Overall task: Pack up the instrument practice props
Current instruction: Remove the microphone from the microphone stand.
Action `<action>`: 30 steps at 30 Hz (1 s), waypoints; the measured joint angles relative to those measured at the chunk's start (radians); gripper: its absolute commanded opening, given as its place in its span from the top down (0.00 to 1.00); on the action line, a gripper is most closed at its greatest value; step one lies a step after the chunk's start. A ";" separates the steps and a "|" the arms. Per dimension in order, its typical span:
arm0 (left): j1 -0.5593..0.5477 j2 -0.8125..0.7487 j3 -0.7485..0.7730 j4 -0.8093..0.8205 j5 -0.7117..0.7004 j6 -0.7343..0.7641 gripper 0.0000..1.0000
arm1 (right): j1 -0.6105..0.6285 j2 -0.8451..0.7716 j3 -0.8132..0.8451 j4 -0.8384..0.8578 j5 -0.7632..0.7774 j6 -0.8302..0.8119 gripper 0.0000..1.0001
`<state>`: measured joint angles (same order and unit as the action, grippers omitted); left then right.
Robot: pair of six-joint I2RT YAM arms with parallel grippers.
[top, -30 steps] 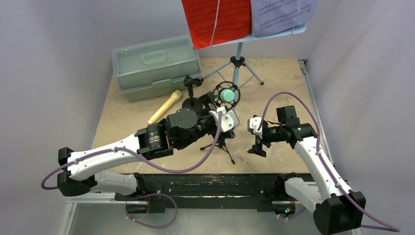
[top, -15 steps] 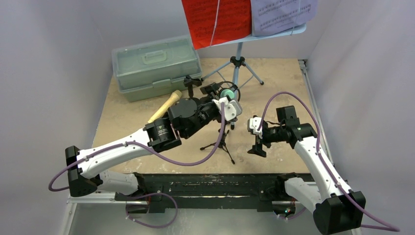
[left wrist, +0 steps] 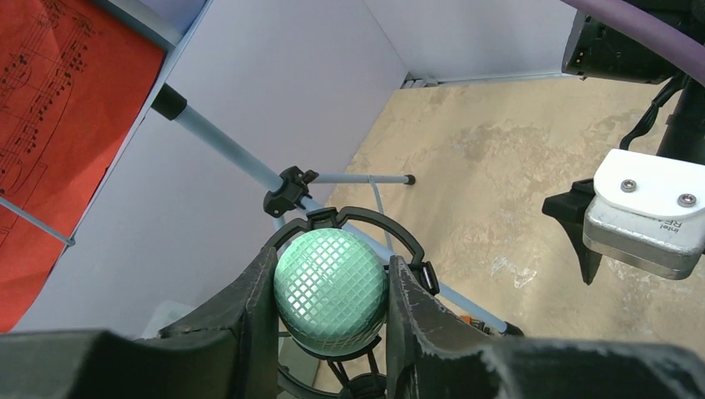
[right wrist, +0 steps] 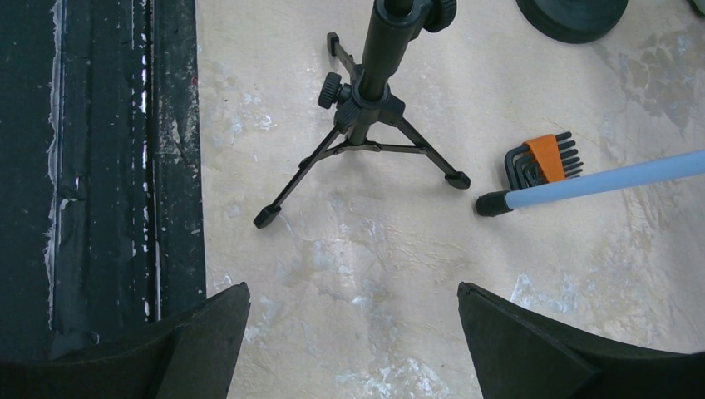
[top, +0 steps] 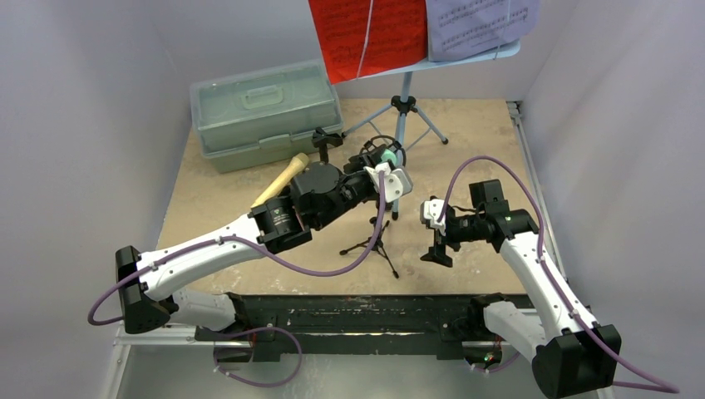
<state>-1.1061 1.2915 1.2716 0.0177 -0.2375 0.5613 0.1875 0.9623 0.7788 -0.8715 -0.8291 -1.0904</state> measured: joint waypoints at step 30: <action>0.006 -0.081 0.021 -0.005 0.167 -0.069 1.00 | 0.042 0.099 0.049 -0.130 -0.169 -0.113 0.02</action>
<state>-1.0996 1.2102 1.2922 0.0128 -0.0700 0.4927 0.2295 1.0615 0.8276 -1.0019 -0.9977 -1.2037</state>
